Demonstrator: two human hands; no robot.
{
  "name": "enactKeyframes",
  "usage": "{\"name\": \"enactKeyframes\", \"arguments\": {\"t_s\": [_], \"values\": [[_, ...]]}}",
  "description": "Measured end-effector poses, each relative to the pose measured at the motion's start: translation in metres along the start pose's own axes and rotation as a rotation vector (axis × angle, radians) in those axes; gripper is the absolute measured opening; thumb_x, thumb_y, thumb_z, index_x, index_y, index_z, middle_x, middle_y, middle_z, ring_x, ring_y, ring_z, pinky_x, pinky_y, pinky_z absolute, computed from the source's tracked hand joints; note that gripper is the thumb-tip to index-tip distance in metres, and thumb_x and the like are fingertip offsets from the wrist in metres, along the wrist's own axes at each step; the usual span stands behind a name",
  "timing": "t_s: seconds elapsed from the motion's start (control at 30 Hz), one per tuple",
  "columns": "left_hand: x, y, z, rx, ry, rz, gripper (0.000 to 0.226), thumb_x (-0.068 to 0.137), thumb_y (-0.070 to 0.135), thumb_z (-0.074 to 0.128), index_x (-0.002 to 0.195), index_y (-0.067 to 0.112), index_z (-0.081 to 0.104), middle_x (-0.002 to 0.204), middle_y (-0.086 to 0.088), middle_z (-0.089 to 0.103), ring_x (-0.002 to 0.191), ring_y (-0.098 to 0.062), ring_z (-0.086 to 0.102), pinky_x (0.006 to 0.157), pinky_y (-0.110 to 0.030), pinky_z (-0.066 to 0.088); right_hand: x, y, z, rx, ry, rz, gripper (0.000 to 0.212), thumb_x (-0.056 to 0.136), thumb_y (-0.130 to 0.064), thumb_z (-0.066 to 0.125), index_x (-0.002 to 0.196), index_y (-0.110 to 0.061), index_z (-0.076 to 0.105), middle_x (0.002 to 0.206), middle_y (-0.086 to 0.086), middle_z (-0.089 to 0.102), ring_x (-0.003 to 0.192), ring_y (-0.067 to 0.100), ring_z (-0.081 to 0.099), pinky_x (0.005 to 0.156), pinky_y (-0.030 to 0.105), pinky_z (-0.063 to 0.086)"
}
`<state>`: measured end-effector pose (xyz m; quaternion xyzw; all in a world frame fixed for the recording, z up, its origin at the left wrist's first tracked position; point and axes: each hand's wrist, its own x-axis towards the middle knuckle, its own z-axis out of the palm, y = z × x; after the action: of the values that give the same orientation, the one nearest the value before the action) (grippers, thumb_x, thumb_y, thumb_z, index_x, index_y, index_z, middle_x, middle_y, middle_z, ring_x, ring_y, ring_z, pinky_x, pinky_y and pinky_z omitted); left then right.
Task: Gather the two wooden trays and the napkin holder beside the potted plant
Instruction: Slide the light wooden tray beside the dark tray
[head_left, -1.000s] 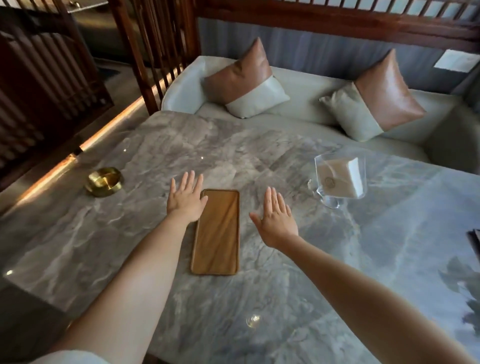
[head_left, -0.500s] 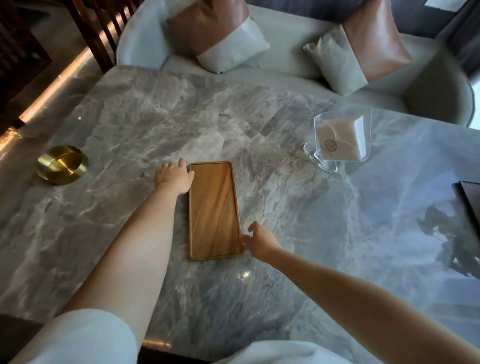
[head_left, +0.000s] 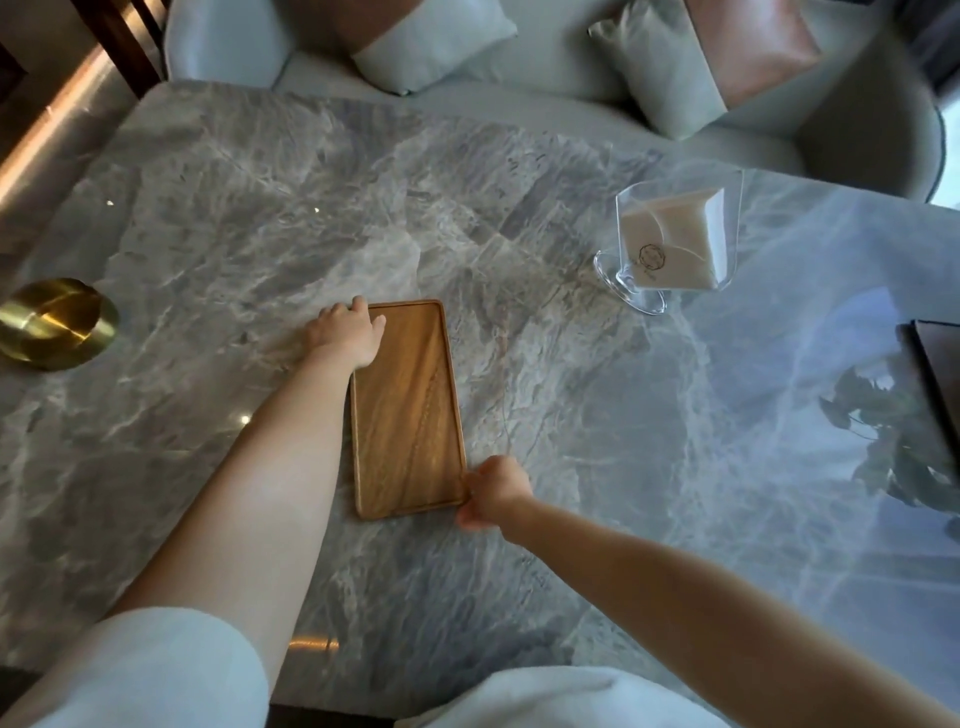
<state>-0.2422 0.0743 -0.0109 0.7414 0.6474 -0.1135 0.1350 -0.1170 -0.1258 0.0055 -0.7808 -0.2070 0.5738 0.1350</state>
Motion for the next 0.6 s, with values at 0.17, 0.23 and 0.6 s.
{"name": "enactKeyframes", "arguments": {"t_s": [0.17, 0.23, 0.6], "values": [[-0.004, 0.0, -0.001, -0.112, -0.047, -0.092, 0.049, 0.098, 0.041, 0.025, 0.129, 0.004, 0.036, 0.128, -0.027, 0.051, 0.115, -0.043, 0.05, 0.093, -0.047, 0.042, -0.003, 0.004, -0.007, 0.012, 0.011, -0.011, 0.03, 0.091, -0.003, 0.039, 0.063, -0.007, 0.05, 0.056, 0.011, 0.055, 0.027, 0.009, 0.053, 0.039, 0.02, 0.052], [-0.007, 0.003, -0.002, -0.134, -0.056, -0.118, 0.049, 0.098, 0.04, 0.025, 0.129, 0.004, 0.035, 0.128, -0.028, 0.051, 0.116, -0.043, 0.05, 0.094, -0.046, 0.041, -0.005, 0.005, -0.013, -0.016, 0.046, -0.043, 0.033, 0.089, 0.0, 0.036, 0.059, -0.007, 0.048, 0.057, 0.011, 0.055, 0.033, 0.012, 0.054, 0.047, 0.024, 0.053], [-0.027, 0.058, -0.065, -0.195, 0.099, -0.133, 0.051, 0.098, 0.04, 0.023, 0.134, 0.006, 0.033, 0.131, -0.025, 0.051, 0.119, -0.041, 0.049, 0.09, -0.043, 0.042, -0.024, -0.005, -0.089, -0.027, 0.236, -0.295, 0.019, 0.087, 0.0, 0.037, 0.08, 0.0, 0.054, 0.078, 0.025, 0.063, 0.062, 0.034, 0.063, 0.073, 0.048, 0.058]]}}
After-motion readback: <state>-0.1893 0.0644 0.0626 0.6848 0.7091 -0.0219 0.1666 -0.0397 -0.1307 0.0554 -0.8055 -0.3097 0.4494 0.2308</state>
